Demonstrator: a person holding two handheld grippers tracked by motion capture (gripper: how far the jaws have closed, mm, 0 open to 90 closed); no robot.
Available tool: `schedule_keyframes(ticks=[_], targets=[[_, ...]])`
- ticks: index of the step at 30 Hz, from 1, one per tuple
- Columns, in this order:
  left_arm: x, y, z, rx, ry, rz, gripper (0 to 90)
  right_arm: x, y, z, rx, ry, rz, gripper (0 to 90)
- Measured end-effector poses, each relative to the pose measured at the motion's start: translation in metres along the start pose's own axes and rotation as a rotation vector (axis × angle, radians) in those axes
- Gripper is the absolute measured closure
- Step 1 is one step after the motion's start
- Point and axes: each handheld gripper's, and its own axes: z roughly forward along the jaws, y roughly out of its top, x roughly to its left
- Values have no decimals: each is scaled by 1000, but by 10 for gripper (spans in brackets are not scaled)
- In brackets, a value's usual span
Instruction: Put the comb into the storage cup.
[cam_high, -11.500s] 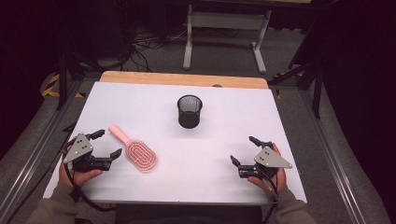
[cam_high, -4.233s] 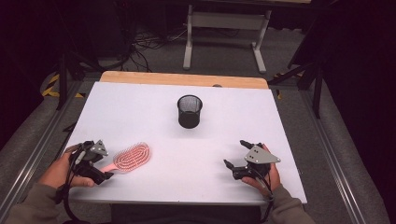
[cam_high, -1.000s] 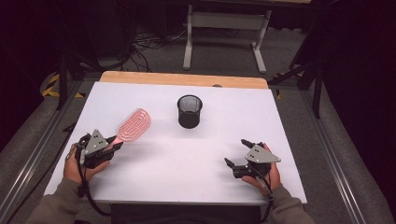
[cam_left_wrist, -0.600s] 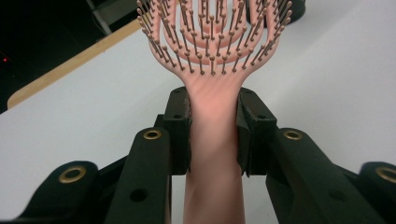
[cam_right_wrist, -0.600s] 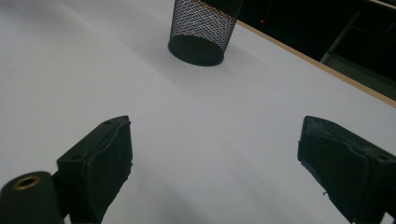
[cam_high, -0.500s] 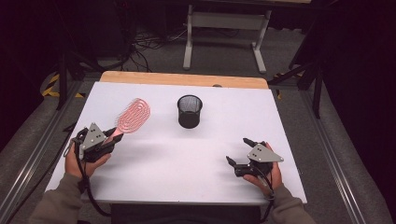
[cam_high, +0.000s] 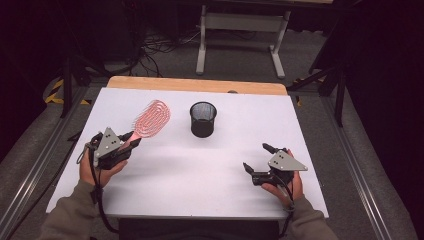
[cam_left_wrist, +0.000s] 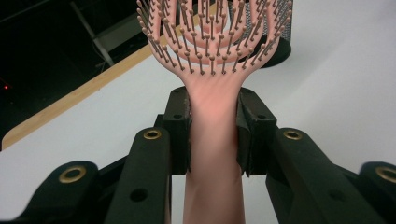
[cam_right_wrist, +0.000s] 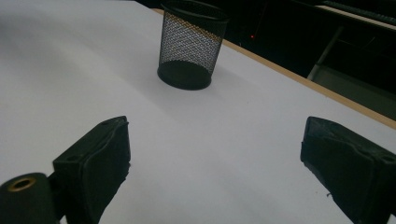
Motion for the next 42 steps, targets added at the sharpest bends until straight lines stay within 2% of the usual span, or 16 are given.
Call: schedule_keyframes(ticks=[11, 17, 28, 37, 42], targets=[[-11, 13, 11, -38, -19, 11, 691, -7, 18, -5, -91, -1, 84, 66], [-16, 18, 16, -54, -25, 21, 691, -4, 34, -1, -120, 5, 83, 57], [-29, 28, 27, -80, -50, 29, 691, 15, 59, 21, -163, 85, 60, 52], [-45, 35, 41, -90, -92, 43, 691, 32, 75, 41, -168, 176, 95, 53], [-53, 37, 46, -92, -99, 49, 691, 40, 84, 48, -167, 211, 117, 56]])
